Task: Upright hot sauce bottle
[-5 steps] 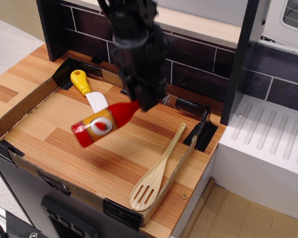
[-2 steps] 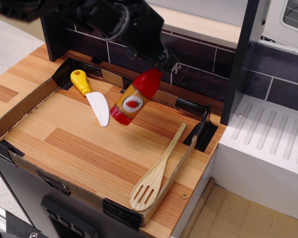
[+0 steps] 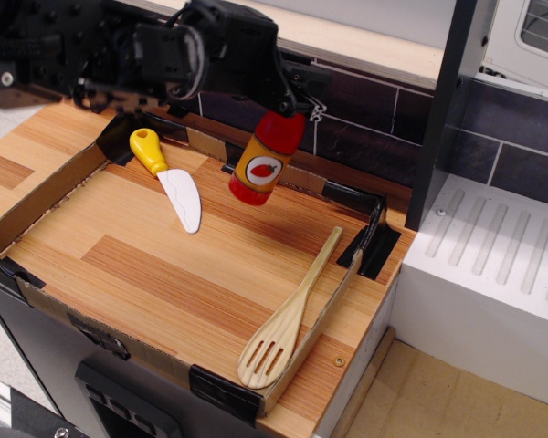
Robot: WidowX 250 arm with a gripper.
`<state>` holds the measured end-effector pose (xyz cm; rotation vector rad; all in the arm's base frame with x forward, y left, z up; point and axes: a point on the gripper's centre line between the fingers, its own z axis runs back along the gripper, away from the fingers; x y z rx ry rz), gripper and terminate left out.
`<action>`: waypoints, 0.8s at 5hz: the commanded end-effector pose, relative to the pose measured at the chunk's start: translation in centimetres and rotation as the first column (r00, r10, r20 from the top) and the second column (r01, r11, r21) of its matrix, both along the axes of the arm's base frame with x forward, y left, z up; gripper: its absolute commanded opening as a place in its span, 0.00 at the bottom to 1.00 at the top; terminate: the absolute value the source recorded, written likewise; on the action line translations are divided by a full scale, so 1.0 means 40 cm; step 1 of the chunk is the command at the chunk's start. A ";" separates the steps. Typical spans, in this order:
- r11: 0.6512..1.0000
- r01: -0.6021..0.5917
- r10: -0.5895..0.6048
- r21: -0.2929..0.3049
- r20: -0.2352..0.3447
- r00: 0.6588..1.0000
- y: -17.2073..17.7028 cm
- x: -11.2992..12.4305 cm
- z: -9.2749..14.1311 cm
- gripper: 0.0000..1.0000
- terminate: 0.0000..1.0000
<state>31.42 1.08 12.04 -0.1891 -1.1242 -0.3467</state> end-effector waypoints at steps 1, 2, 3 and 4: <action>1.000 -0.012 0.013 -0.005 0.162 0.987 0.024 -0.020 -0.010 0.00 0.00; 0.999 -0.013 0.020 -0.034 0.214 0.977 0.022 -0.040 -0.031 0.00 0.00; 0.996 -0.026 0.045 -0.081 0.242 0.969 0.020 -0.055 -0.041 0.00 0.00; 0.991 -0.056 0.086 -0.123 0.254 0.963 0.019 -0.064 -0.058 0.00 0.00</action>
